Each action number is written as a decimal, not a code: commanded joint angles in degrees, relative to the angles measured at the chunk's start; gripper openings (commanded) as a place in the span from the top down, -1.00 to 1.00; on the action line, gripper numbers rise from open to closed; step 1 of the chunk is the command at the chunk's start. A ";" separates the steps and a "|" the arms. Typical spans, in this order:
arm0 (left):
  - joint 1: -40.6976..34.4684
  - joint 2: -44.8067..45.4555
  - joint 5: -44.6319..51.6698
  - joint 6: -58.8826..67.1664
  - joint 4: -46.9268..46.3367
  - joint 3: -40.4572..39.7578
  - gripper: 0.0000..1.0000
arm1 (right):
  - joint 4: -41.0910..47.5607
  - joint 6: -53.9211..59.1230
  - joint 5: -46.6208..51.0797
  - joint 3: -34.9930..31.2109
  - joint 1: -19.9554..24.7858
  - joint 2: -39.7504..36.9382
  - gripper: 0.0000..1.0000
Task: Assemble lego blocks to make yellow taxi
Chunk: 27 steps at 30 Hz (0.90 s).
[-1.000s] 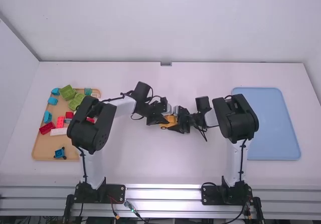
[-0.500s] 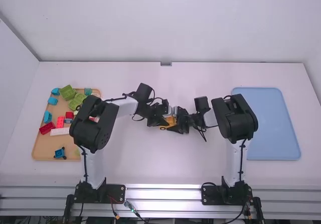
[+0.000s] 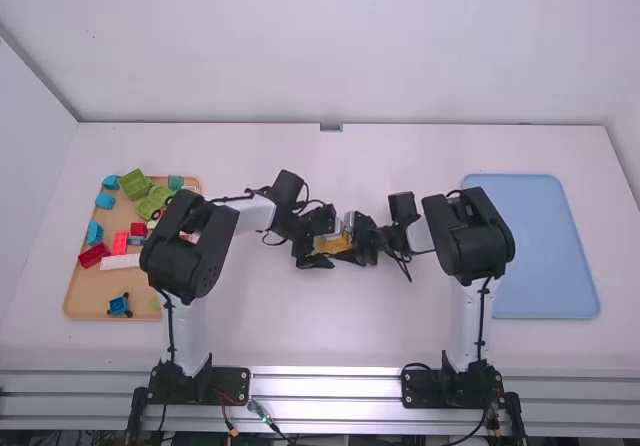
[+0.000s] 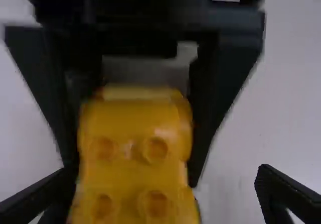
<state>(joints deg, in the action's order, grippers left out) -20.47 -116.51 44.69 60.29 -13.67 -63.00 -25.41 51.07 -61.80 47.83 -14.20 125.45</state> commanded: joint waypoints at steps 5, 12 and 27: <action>1.31 1.84 -2.14 0.46 -0.92 1.18 -0.99 | 0.35 -0.94 1.86 0.57 0.33 0.57 -0.12; 5.44 6.45 -1.09 0.87 -3.15 1.20 -0.99 | 0.33 -1.57 1.88 0.57 0.31 0.57 -0.12; 18.32 15.23 8.35 -5.46 1.42 6.03 -0.98 | 0.07 -3.34 1.84 1.53 0.33 0.55 -0.13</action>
<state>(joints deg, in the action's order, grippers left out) -3.05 -102.19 49.69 58.46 -12.88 -58.81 -25.67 49.76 -61.49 48.07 -14.20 125.45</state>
